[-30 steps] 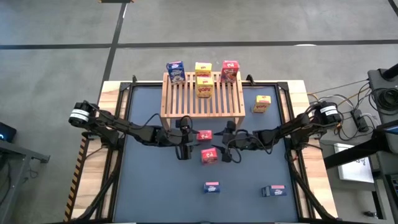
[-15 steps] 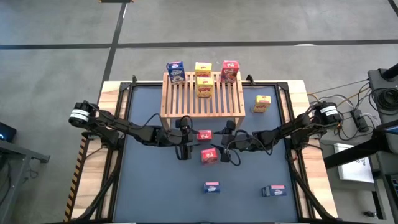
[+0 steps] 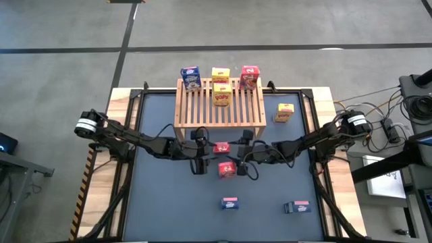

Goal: Stack cereal on shelf
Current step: Put the top red cereal box on the shelf aligned with the other red cereal box

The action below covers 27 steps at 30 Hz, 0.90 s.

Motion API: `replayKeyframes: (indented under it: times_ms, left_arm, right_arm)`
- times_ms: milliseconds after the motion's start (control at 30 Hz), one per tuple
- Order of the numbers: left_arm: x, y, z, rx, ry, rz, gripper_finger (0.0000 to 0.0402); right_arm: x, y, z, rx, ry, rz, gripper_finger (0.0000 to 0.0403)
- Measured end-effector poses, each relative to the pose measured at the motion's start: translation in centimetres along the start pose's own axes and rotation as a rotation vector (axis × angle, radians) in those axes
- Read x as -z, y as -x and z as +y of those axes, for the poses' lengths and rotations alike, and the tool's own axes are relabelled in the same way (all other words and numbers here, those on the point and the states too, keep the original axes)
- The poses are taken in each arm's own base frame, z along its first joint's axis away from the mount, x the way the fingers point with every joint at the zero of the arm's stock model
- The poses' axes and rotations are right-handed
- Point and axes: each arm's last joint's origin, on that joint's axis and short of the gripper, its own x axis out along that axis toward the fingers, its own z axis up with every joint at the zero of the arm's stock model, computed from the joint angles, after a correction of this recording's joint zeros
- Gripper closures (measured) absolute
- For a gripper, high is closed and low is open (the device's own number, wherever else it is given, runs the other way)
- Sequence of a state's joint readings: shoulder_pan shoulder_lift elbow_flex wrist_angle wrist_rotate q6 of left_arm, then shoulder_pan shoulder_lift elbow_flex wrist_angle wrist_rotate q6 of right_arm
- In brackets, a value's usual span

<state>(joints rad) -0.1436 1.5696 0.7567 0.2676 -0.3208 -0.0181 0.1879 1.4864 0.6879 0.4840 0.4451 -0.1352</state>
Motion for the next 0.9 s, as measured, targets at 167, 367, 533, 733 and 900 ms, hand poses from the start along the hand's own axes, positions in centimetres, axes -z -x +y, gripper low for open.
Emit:
replayKeyframes:
  times_ms: [167,367,533,733,900]
  left_arm:
    - [0.0,0.0,0.0,0.0,0.0,0.0,0.0171]
    - [0.0,0.0,0.0,0.017,0.001,-0.002,0.0171]
    - [0.0,0.0,0.0,0.018,0.001,-0.001,0.0171]
    - [0.0,0.0,0.0,0.018,0.001,-0.001,0.0171]
    - [0.0,0.0,0.0,0.017,0.001,-0.001,0.0171]
  right_arm:
    - [-0.1,-0.1,-0.1,0.003,0.007,0.003,0.0107]
    - [0.2,-0.4,-0.7,0.02,-0.013,0.026,0.0066]
    - [0.3,-0.5,-0.9,-0.008,-0.009,0.03,0.0059]
    - [0.4,-0.7,-1.3,-0.037,-0.023,0.035,0.0074]
    - [0.6,-0.9,-1.8,-0.025,-0.022,0.051,0.0076]
